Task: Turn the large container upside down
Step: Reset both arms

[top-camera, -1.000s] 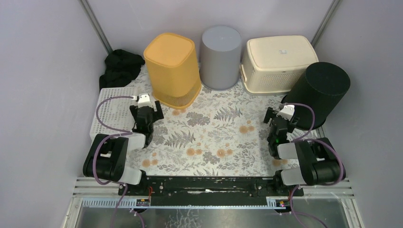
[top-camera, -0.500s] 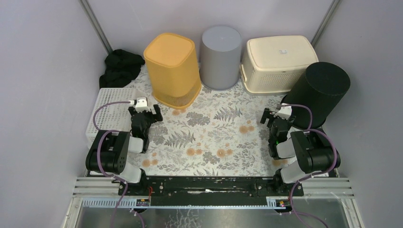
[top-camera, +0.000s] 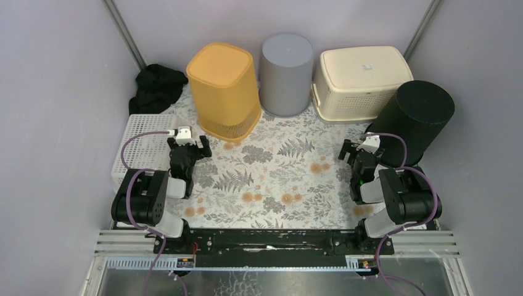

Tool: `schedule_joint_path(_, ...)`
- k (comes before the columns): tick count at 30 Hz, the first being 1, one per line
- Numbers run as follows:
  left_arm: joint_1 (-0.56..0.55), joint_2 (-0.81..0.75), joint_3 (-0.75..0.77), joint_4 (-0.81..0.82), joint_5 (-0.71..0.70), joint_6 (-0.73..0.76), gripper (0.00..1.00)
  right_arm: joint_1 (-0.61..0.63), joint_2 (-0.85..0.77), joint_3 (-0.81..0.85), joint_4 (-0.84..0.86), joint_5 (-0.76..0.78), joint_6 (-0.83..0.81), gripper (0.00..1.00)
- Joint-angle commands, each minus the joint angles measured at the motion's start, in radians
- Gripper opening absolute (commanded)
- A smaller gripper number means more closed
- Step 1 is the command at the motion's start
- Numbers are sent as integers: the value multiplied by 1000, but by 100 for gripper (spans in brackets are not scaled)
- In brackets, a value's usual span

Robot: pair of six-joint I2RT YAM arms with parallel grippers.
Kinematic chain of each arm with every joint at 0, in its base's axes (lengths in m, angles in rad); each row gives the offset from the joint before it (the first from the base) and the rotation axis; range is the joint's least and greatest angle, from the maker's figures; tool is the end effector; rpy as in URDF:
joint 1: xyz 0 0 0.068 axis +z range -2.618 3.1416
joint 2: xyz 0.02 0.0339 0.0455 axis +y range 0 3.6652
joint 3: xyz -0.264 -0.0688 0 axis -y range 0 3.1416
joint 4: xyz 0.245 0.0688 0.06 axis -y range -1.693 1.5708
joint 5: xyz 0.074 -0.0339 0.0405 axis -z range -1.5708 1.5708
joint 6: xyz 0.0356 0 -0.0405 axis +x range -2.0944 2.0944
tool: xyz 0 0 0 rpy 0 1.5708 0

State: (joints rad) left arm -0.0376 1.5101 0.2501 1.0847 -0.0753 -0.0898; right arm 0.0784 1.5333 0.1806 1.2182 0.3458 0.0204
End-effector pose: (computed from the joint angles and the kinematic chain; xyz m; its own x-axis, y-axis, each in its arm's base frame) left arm 0.2438 -0.0065 0.1430 -0.1703 -0.0831 -0.9819 -0.0520 0.9958 -0.0752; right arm 0.2285 0.0058 0.1367 -0.1283 0.0092 -0.9917 0.2638 0.9642 -0.0252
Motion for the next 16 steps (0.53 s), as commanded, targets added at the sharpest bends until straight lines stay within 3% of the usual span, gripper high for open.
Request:
schedule_joint_path(1,7,5,-2,85,5,31,100,-3,-10,13,68,-7,3,99)
schedule_joint_path(16,8,7,-2,84,4,29,100,-4,-12,20,45,-24,3,99)
